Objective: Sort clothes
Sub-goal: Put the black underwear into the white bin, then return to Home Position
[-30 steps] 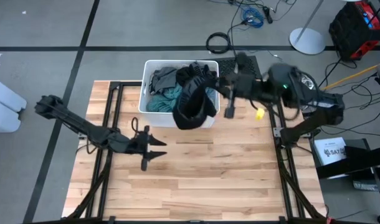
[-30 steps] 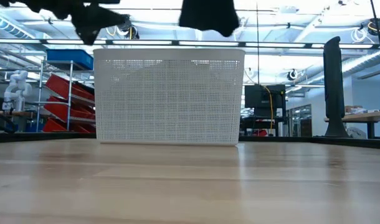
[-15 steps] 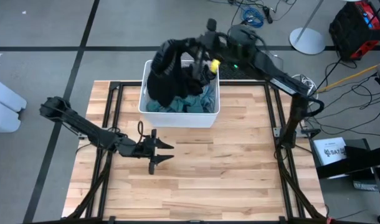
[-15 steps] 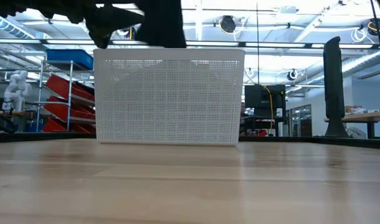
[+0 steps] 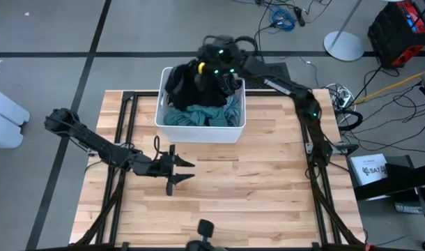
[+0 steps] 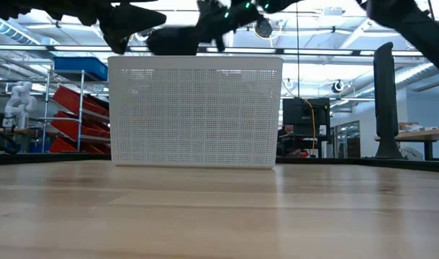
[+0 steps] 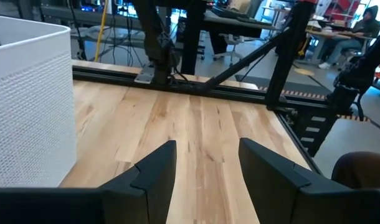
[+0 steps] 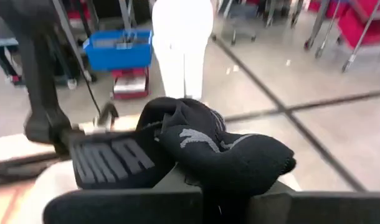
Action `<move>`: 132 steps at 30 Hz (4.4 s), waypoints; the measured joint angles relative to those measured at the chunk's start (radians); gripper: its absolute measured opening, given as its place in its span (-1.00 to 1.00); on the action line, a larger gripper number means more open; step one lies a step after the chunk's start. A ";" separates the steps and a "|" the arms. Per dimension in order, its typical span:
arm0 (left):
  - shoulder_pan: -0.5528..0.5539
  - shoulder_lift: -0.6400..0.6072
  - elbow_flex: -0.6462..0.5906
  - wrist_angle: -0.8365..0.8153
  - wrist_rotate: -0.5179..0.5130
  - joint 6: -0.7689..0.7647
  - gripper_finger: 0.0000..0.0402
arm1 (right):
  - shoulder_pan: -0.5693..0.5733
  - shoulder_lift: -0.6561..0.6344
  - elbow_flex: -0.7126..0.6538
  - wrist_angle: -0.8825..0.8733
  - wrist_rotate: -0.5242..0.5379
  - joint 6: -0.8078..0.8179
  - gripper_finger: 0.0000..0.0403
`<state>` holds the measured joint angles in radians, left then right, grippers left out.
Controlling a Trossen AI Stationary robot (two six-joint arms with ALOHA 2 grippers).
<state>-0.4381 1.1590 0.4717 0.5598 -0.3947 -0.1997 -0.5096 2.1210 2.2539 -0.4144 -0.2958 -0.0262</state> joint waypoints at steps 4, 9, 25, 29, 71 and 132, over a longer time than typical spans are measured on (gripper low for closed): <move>0.000 -0.001 0.000 0.000 0.022 -0.001 -0.08 | 0.001 0.076 0.000 -0.031 0.000 -0.026 -0.98; -0.001 -0.001 0.000 -0.001 0.024 -0.002 -0.08 | 0.000 0.153 0.000 -0.088 0.000 -0.070 -0.98; -0.001 -0.001 0.000 -0.002 0.024 -0.003 -0.08 | -0.007 0.168 0.002 -0.515 0.116 -0.261 -0.98; -0.001 -0.001 0.000 -0.001 0.024 -0.004 -0.08 | -0.007 0.168 0.002 -0.594 0.123 -0.283 -0.98; 0.001 -0.001 0.043 0.007 0.007 0.058 -0.08 | 0.080 -0.315 -0.001 -0.630 0.138 -0.255 0.17; 0.032 -0.787 0.055 -0.396 -0.277 0.319 -0.08 | 0.158 -1.351 -0.825 -0.531 0.138 0.044 0.17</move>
<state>-0.4063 0.3721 0.5270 0.1641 -0.6716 0.1196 -0.3515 0.7703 1.4289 -0.9451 -0.1583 0.0179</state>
